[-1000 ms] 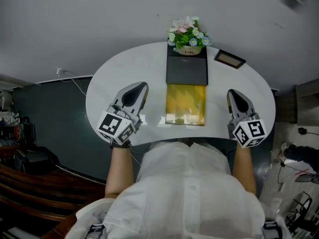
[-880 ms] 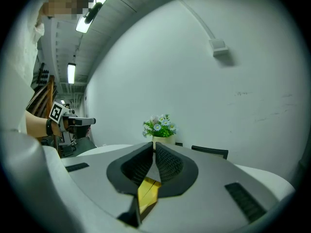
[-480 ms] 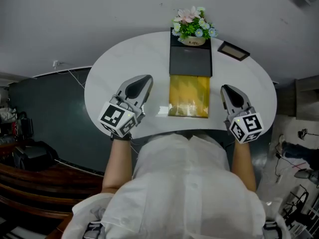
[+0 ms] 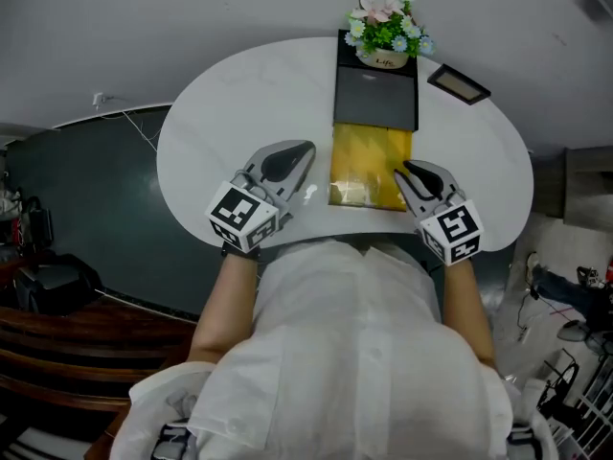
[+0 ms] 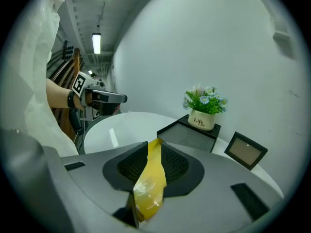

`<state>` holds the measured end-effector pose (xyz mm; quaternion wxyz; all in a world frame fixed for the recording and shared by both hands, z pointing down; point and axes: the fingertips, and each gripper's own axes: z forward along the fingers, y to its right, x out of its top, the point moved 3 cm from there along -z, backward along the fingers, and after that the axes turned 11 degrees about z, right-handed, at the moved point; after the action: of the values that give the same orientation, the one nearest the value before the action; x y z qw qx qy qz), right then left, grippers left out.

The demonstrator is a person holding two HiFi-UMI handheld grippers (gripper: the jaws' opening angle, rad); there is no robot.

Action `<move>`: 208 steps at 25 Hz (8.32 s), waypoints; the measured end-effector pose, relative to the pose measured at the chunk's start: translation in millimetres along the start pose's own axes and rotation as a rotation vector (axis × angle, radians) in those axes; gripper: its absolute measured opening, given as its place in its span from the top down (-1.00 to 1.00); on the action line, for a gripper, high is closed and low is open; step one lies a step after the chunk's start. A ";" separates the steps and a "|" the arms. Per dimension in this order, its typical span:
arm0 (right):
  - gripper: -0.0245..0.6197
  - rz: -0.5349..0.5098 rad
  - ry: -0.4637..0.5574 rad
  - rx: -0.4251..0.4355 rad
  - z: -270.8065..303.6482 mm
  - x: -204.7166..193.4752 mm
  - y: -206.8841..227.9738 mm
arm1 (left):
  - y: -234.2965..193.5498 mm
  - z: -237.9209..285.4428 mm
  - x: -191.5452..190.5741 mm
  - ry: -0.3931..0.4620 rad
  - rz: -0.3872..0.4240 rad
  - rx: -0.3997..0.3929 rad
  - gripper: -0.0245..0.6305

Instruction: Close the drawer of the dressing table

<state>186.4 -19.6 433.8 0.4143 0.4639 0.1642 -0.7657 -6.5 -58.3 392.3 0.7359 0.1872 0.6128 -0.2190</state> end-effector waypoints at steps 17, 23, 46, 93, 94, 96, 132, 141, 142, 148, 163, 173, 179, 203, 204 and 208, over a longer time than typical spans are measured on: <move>0.33 -0.435 -0.435 0.242 59.8 -62.0 -72.8 | -1.3 -5.6 -25.3 -0.014 -0.049 -0.019 0.87; 0.34 -0.506 -0.551 0.316 68.1 -83.0 -88.2 | -2.1 -5.8 -29.9 -0.011 -0.063 -0.026 0.87; 0.85 -0.587 -0.790 0.386 78.4 -117.5 -95.3 | -8.7 0.5 -26.8 -0.001 -0.071 -0.064 0.87; 0.86 -0.570 -0.764 0.315 86.0 -89.4 -72.3 | -10.6 -2.4 -25.8 -0.009 -0.069 -0.047 0.87; 0.86 -0.571 -0.763 0.313 86.5 -88.7 -71.7 | -10.6 -2.3 -25.7 -0.009 -0.069 -0.047 0.87; 0.86 -0.571 -0.762 0.310 87.6 -87.3 -70.5 | -11.0 -1.7 -25.6 -0.009 -0.069 -0.049 0.87; 0.86 -0.564 -0.765 0.269 108.4 -74.8 -46.5 | -28.5 7.7 -29.7 -0.022 -0.081 -0.054 0.87; 0.86 -0.569 -0.766 0.262 113.0 -70.9 -41.6 | -30.2 7.4 -30.2 -0.026 -0.084 -0.049 0.87; 0.86 -0.569 -0.766 0.261 113.2 -70.9 -41.1 | -30.5 7.2 -30.4 -0.026 -0.084 -0.048 0.87; 0.86 -0.570 -0.754 0.233 118.8 -65.1 -32.4 | -31.2 7.8 -31.8 -0.031 -0.085 -0.051 0.87; 0.86 -0.566 -0.747 0.218 128.5 -52.7 -18.4 | -35.1 10.0 -33.2 -0.034 -0.090 -0.049 0.87; 0.86 -0.571 -0.748 0.199 137.7 -45.1 -8.5 | -38.9 9.1 -32.8 -0.034 -0.090 -0.044 0.87; 0.86 -0.575 -0.739 0.179 142.9 -41.8 -1.3 | -40.1 10.9 -34.0 -0.037 -0.093 -0.044 0.87; 0.86 -0.633 -0.656 0.026 158.5 -33.0 16.7 | -38.2 12.5 -37.1 -0.045 -0.091 -0.046 0.87; 0.86 -0.638 -0.654 0.022 158.8 -32.6 17.1 | -38.2 12.6 -37.1 -0.044 -0.092 -0.046 0.87; 0.86 -0.643 -0.649 0.012 159.3 -30.9 17.1 | -38.8 11.7 -36.5 -0.042 -0.092 -0.048 0.87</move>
<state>115.4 -116.3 544.3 0.1831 0.1278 0.1572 -0.9620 -23.9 -93.7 430.0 0.7421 0.1365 0.6101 -0.2419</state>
